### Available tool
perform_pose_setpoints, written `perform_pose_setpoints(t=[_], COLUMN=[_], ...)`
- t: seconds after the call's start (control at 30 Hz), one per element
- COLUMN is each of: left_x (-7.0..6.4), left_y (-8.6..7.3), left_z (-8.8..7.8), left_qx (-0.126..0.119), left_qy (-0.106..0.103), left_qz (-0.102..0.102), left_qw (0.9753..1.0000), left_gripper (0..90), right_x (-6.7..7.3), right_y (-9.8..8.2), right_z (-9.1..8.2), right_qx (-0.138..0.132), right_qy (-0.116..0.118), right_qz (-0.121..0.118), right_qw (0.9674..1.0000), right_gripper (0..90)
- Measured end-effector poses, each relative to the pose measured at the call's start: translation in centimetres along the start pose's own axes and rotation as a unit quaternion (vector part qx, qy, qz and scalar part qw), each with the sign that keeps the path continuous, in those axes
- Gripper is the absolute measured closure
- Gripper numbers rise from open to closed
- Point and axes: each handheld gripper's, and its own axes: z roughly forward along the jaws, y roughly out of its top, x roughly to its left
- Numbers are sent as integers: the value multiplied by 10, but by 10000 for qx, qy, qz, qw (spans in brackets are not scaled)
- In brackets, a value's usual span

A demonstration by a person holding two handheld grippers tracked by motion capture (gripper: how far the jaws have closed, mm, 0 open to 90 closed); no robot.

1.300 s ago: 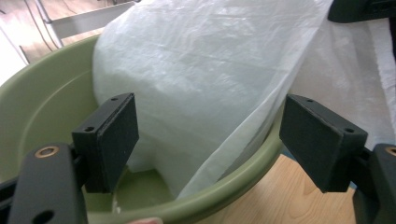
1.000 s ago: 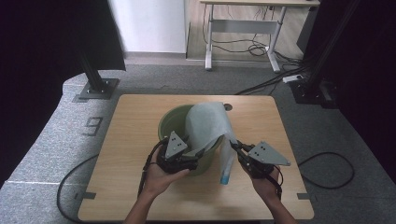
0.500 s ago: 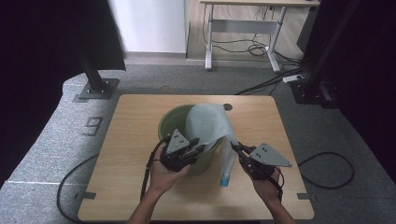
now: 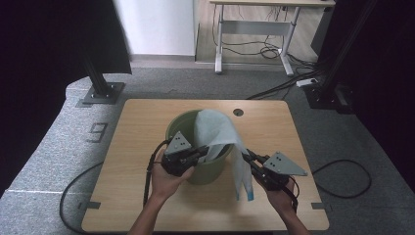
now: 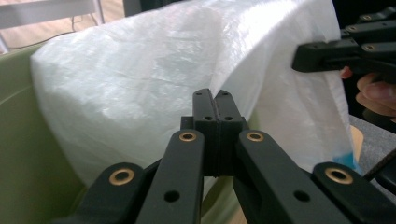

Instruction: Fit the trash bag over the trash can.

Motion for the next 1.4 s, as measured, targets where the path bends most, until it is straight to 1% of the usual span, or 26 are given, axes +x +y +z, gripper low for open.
perform_pose_setpoints(t=[0.1,0.17,0.3,0.43,0.5,0.6,0.73,0.77,0.83,0.9,0.97,1.07,1.23,1.33,1.4], left_x=[8,13,22,30,35,43,52,55,61,66,69,73,80,86,91], left_y=[0,0,-2,-4,-6,-9,-14,-15,-19,-22,-23,-24,-25,-27,-29], left_z=[-7,-13,-24,-32,-36,-43,-51,-53,-57,-61,-66,-71,-81,-87,-91], left_qx=[-26,-69,-111,-133,-152,-178,-192,-216,-229,-257,-297,-345,-424,-431,-438], left_qy=[95,155,248,341,409,523,680,706,761,805,839,881,964,1026,1061], left_qz=[-75,-129,-254,-347,-424,-528,-650,-712,-810,-895,-933,-963,-1028,-1097,-1166], left_qw=[9999,9998,9993,9987,9981,9971,9954,9947,9935,9924,9917,9909,9891,9877,9865], left_gripper=[898,898,899,899,899,899,898,899,899,899,899,899,898,898,898], right_x=[0,2,4,5,6,5,2,1,-2,-7,-11,-17,-26,-29,-30], right_y=[-4,-6,-9,-9,-7,-5,-3,-3,-4,-5,-7,-10,-19,-25,-29], right_z=[2,4,4,-1,-6,-14,-23,-25,-27,-29,-29,-27,-14,-5,0], right_qx=[111,160,127,-143,-310,-500,-600,-622,-653,-652,-636,-535,-267,-144,-82], right_qy=[89,146,240,494,614,726,710,707,710,690,646,563,492,522,573], right_qz=[50,37,28,7,82,189,241,237,305,417,509,561,678,765,777], right_qw=[9999,9998,9996,9987,9976,9959,9954,9953,9949,9946,9946,9954,9961,9956,9953], right_gripper=[772,752,699,551,499,464,427,423,420,418,418,416,387,360,339])
